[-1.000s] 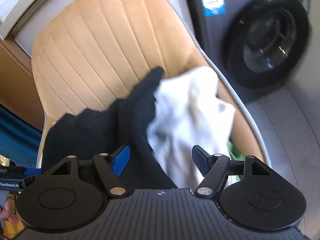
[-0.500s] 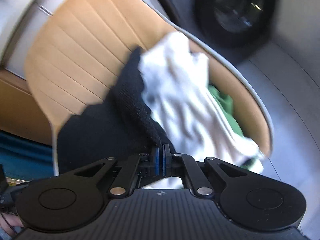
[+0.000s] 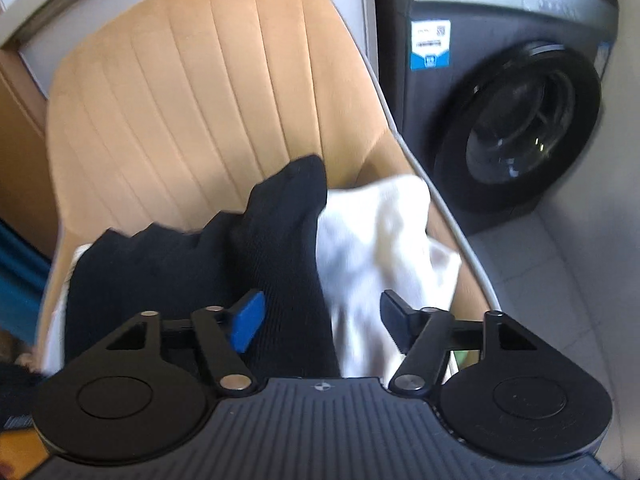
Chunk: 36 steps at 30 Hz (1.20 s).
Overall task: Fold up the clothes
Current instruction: 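Open both grippers and release the black garment on the stack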
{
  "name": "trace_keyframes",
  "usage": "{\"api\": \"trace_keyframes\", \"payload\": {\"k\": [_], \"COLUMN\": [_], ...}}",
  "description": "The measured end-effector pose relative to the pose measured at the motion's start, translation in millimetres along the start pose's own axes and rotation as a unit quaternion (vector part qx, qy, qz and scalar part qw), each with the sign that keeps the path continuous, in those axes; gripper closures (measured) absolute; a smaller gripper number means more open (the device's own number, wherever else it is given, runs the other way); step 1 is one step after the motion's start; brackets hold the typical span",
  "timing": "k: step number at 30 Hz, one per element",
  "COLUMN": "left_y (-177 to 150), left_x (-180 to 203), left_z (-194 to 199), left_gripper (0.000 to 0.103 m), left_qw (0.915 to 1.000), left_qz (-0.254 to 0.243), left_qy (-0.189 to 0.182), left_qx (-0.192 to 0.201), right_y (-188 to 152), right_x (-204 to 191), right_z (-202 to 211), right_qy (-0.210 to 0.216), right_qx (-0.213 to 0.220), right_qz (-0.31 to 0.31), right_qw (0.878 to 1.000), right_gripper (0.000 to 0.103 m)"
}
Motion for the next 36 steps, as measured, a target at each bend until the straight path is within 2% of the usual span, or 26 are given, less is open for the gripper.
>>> {"api": "trace_keyframes", "payload": {"k": [5, 8, 13, 17, 20, 22, 23, 24, 25, 26, 27, 28, 33, 36], "left_y": [2, 2, 2, 3, 3, 3, 4, 5, 5, 6, 7, 8, 11, 12], "left_x": [3, 2, 1, 2, 5, 7, 10, 13, 16, 18, 21, 23, 28, 28], "left_z": [-4, -5, -9, -12, -14, -14, -12, -11, -10, -7, -5, -2, 10, 20], "left_gripper": [0.084, 0.084, 0.084, 0.084, 0.082, 0.08, 0.077, 0.063, 0.041, 0.031, 0.014, 0.002, 0.001, 0.001], "left_qw": [0.9999, 0.9998, 0.9997, 0.9993, 0.9988, 0.9985, 0.9985, 0.9985, 0.9985, 0.9986, 0.9986, 0.9985, 0.9995, 0.9988], "left_qz": [-0.01, -0.013, -0.017, -0.026, -0.036, -0.043, -0.047, -0.05, -0.052, -0.05, -0.048, -0.047, -0.016, 0.001], "left_qy": [0.009, 0.01, 0.014, 0.022, 0.027, 0.027, 0.022, 0.018, 0.017, 0.02, 0.023, 0.026, 0.025, 0.045], "left_qx": [-0.003, -0.006, -0.012, -0.018, -0.02, -0.019, -0.015, -0.012, -0.008, -0.003, 0.003, 0.008, 0.013, 0.018], "right_y": [-4, -8, -2, -17, -36, -39, -38, -37, -35, -32, -30, -29, -33, -36], "right_x": [7, 11, 6, -2, 0, 9, 13, 16, 16, 16, 16, 15, 17, 20], "right_z": [-40, -46, -24, -1, -8, -16, -20, -21, -22, -23, -22, -19, 2, 11], "right_qy": [-0.064, -0.079, -0.085, -0.073, -0.083, -0.095, -0.098, -0.096, -0.091, -0.085, -0.08, -0.071, -0.031, -0.023], "right_qx": [-0.027, -0.029, -0.008, 0.008, -0.009, -0.012, -0.014, -0.014, -0.012, -0.01, -0.009, -0.008, 0.013, 0.014], "right_qz": [0.048, 0.07, 0.048, 0.029, 0.037, 0.035, 0.03, 0.024, 0.02, 0.017, 0.015, 0.015, -0.015, -0.025], "right_qw": [0.996, 0.994, 0.995, 0.997, 0.996, 0.995, 0.995, 0.995, 0.996, 0.996, 0.997, 0.997, 0.999, 0.999], "right_gripper": [0.035, 0.034, 0.034, 0.033, 0.032, 0.026, 0.026, 0.025, 0.024, 0.023, 0.021, 0.017, 0.0, 0.0]}}
Point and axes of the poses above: each gripper's, at about its wrist camera, not at the fingertips, and z roughly against the way its jaws point, x to its right, y to its top, the point moved 9 cm from there along -z, roughly the way its jaws point, and after that the axes turned 3 degrees about y, right-handed, at the moved point
